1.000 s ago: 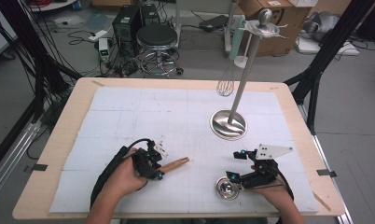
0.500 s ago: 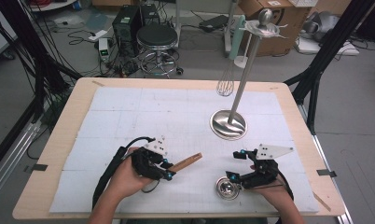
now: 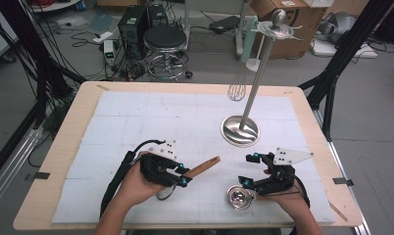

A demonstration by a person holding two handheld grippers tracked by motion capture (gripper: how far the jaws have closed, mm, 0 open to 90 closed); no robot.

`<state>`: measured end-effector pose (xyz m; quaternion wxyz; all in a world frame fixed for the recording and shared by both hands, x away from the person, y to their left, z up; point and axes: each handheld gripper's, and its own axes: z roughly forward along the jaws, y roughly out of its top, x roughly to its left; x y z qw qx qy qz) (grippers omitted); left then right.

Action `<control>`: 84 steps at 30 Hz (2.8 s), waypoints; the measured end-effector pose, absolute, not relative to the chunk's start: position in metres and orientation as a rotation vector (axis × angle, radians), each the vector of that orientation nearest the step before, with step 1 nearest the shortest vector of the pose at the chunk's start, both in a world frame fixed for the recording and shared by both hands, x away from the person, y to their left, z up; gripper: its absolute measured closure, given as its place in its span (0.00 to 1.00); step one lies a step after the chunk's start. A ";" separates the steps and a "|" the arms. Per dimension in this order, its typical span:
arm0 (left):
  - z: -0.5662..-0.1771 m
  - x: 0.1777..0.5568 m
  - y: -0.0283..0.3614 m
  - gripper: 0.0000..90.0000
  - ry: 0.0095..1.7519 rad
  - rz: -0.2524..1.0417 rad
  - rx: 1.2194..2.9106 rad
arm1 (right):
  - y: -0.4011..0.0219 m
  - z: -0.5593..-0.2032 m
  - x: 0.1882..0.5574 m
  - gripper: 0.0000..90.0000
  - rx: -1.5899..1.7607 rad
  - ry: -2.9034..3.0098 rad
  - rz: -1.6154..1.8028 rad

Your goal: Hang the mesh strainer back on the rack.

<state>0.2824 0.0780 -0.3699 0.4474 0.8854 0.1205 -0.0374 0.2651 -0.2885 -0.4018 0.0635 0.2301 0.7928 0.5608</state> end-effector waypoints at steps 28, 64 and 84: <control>-0.339 0.280 0.059 0.76 0.173 -0.039 2.031 | -0.246 -0.345 0.270 0.39 0.388 2.385 1.939; -0.328 0.276 0.039 0.76 0.098 -0.035 2.000 | -0.232 -0.342 0.270 0.74 0.302 2.358 2.136; -0.330 0.278 0.038 0.76 0.117 -0.012 2.012 | -0.222 -0.336 0.270 0.75 0.321 2.377 2.049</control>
